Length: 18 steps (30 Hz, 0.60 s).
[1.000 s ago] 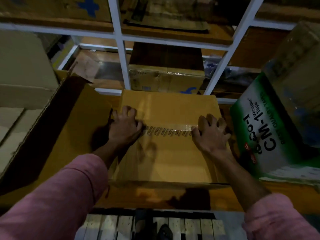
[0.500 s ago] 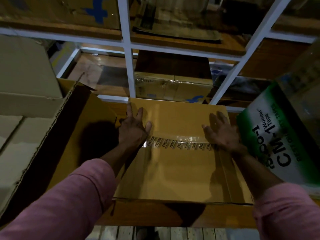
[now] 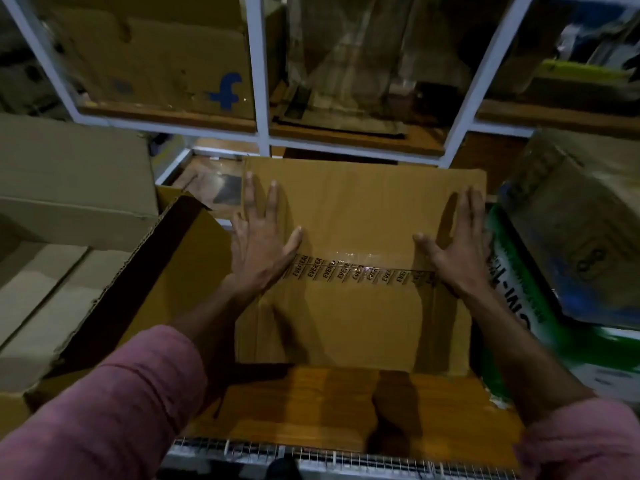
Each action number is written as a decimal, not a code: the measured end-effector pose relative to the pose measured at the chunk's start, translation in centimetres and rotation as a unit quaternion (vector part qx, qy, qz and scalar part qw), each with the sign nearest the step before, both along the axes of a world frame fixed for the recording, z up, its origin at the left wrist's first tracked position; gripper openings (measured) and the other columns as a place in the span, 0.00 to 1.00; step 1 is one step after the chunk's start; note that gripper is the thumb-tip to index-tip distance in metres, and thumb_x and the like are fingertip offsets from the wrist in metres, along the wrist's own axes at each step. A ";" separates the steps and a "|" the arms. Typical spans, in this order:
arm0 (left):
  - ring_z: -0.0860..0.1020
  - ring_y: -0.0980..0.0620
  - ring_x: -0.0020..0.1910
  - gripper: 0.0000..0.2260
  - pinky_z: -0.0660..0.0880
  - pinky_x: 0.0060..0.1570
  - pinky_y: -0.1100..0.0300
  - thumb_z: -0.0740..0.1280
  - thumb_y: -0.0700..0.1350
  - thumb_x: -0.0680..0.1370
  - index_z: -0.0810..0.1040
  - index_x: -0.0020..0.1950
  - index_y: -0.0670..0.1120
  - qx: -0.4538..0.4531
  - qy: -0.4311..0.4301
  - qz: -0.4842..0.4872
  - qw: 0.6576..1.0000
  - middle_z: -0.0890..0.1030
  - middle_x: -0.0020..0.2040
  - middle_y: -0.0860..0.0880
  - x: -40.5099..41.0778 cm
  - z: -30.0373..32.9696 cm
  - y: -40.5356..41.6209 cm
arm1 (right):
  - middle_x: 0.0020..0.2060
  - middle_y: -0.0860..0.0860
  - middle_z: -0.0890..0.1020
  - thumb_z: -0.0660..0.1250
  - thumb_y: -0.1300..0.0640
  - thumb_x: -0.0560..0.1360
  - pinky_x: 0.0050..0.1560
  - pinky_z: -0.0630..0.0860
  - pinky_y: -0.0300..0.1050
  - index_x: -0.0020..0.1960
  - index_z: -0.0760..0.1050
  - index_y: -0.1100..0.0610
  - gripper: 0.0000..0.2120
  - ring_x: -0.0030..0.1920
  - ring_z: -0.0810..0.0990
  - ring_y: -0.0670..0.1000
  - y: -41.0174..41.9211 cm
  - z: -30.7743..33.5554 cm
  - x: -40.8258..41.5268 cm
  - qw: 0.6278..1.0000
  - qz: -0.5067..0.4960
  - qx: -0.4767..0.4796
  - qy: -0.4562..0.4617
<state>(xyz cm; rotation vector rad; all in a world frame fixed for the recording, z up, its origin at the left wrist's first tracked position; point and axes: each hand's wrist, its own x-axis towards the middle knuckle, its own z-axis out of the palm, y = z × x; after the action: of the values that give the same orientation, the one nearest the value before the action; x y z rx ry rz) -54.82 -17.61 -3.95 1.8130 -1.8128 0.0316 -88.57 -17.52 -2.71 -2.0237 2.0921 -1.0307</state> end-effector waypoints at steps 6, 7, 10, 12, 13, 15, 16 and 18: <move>0.51 0.34 0.80 0.48 0.60 0.72 0.33 0.70 0.60 0.77 0.40 0.84 0.49 -0.075 0.036 -0.038 0.996 0.34 0.82 0.44 -1.3 2.1 4.0 | 0.82 0.53 0.38 0.80 0.46 0.70 0.74 0.55 0.71 0.83 0.38 0.46 0.60 0.81 0.45 0.59 5.1 1.7 -1.4 0.998 -0.022 -0.052 -0.011; 0.50 0.36 0.81 0.47 0.59 0.72 0.33 0.69 0.59 0.78 0.40 0.84 0.48 -0.086 0.034 -0.047 0.995 0.34 0.83 0.44 -1.3 1.9 4.8 | 0.82 0.53 0.39 0.80 0.46 0.70 0.75 0.55 0.71 0.83 0.40 0.47 0.59 0.81 0.45 0.59 6.1 1.1 -1.8 0.998 -0.022 -0.052 -0.015; 0.48 0.39 0.82 0.43 0.59 0.71 0.31 0.66 0.58 0.80 0.42 0.84 0.48 -0.105 0.038 -0.065 0.992 0.36 0.83 0.44 -1.3 2.0 6.8 | 0.81 0.50 0.40 0.76 0.43 0.73 0.75 0.58 0.73 0.83 0.43 0.46 0.53 0.82 0.45 0.58 8.8 0.4 -2.8 0.997 -0.009 -0.071 -0.023; 0.51 0.36 0.81 0.40 0.65 0.68 0.30 0.63 0.60 0.81 0.42 0.84 0.52 -0.107 0.037 -0.063 0.992 0.36 0.83 0.46 -1.4 2.7 7.9 | 0.82 0.49 0.41 0.73 0.41 0.75 0.75 0.57 0.72 0.83 0.45 0.45 0.49 0.81 0.47 0.59 10.1 1.0 -3.1 0.996 -0.007 -0.078 -0.033; 0.51 0.35 0.80 0.38 0.67 0.67 0.31 0.61 0.61 0.81 0.44 0.84 0.53 -0.106 0.038 -0.060 0.992 0.38 0.83 0.47 -1.5 3.2 8.2 | 0.82 0.49 0.43 0.71 0.39 0.76 0.75 0.57 0.70 0.83 0.46 0.44 0.46 0.81 0.49 0.59 10.5 1.4 -3.3 0.996 -0.005 -0.080 -0.030; 0.54 0.34 0.79 0.33 0.69 0.65 0.33 0.57 0.62 0.82 0.52 0.83 0.53 -0.096 0.055 -0.045 0.993 0.44 0.84 0.48 -1.6 4.6 8.5 | 0.82 0.51 0.53 0.62 0.33 0.78 0.74 0.57 0.69 0.82 0.51 0.44 0.39 0.79 0.56 0.60 11.0 2.7 -3.7 0.998 -0.009 -0.062 -0.009; 0.56 0.34 0.78 0.30 0.70 0.66 0.33 0.55 0.63 0.82 0.59 0.81 0.52 -0.090 0.065 -0.033 0.993 0.49 0.83 0.48 -1.7 5.2 8.5 | 0.80 0.53 0.60 0.57 0.32 0.78 0.73 0.60 0.68 0.81 0.56 0.45 0.36 0.76 0.61 0.62 11.0 3.3 -4.0 0.999 -0.016 -0.044 0.000; 0.60 0.37 0.76 0.29 0.71 0.65 0.34 0.51 0.66 0.82 0.70 0.74 0.49 -0.078 0.079 -0.012 0.994 0.58 0.81 0.47 -2.1 6.6 8.4 | 0.72 0.56 0.73 0.48 0.29 0.78 0.68 0.66 0.65 0.74 0.70 0.48 0.34 0.70 0.67 0.62 10.7 4.1 -4.6 1.000 -0.026 -0.014 0.004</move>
<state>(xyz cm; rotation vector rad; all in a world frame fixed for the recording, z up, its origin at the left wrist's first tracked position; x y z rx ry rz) -56.87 -9.18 2.63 1.6391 -1.6733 0.0198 -93.13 -6.79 1.40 -2.0002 2.1576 -1.0679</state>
